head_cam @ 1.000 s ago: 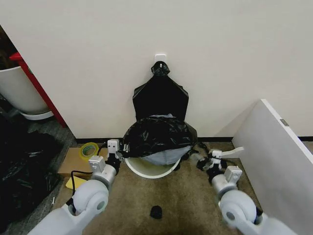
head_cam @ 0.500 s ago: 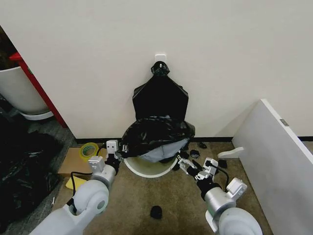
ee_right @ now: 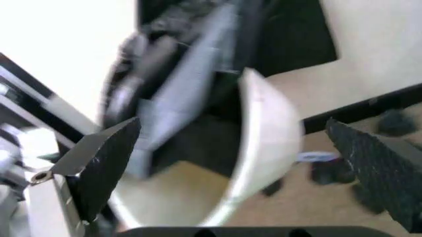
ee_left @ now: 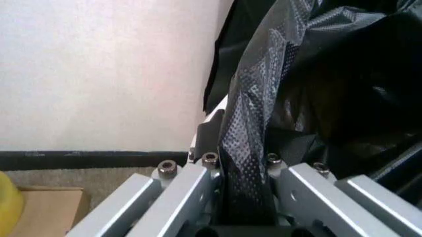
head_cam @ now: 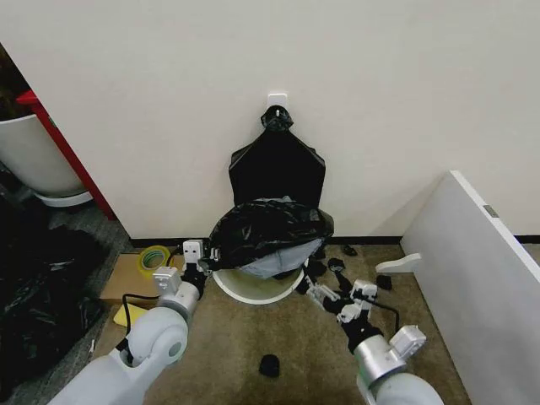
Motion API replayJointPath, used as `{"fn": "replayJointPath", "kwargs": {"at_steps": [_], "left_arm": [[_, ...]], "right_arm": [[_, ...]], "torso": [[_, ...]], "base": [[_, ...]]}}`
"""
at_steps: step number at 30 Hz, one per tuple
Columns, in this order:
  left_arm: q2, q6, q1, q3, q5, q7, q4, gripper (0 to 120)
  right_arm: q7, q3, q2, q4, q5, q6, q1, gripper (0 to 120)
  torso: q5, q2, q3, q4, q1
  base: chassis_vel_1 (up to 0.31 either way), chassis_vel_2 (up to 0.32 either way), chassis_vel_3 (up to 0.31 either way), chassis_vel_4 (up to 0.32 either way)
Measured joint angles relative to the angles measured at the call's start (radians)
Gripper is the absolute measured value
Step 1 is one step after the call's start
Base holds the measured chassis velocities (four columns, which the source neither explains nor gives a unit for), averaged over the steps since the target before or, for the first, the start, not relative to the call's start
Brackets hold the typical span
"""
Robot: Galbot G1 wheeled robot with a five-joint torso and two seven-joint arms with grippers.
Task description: Place the garbage bag over the trash bin.
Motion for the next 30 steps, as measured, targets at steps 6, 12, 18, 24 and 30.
{"fn": "replayJointPath", "kwargs": {"at_steps": [6,12,18,24,30], "left_arm": [[-0.003,0.000,0.003,0.001,0.004,0.000,-0.005,0],[-0.004,0.000,0.011,0.003,0.008,0.000,-0.017,0],[-0.004,0.003,0.018,0.003,0.010,-0.001,-0.030,0],[-0.002,0.003,0.022,0.003,0.010,-0.001,-0.034,0],[-0.006,0.003,0.023,0.004,0.011,-0.001,-0.035,0]], "right_arm": [[-0.022,-0.013,0.026,0.073,0.199,0.001,0.010,100],[-0.036,-0.035,0.067,0.052,0.277,-0.002,0.056,100],[-0.045,-0.049,0.110,0.009,0.302,-0.009,0.095,98],[-0.064,-0.048,0.115,-0.011,0.300,-0.008,0.099,79],[-0.098,-0.041,0.116,-0.020,0.292,0.007,0.096,57]], "torso": [[0.0000,0.000,0.000,0.0000,0.000],[0.0001,0.000,0.000,0.0001,0.000],[0.0001,0.000,0.000,0.0001,0.000],[0.0001,0.000,0.000,0.0001,0.000],[0.0001,0.000,0.000,0.0001,0.000]], "base": [[0.000,0.000,0.000,0.000],[0.000,0.000,0.000,0.000],[0.000,0.000,0.000,0.000],[0.000,0.000,0.000,0.000],[0.000,0.000,0.000,0.000]]}}
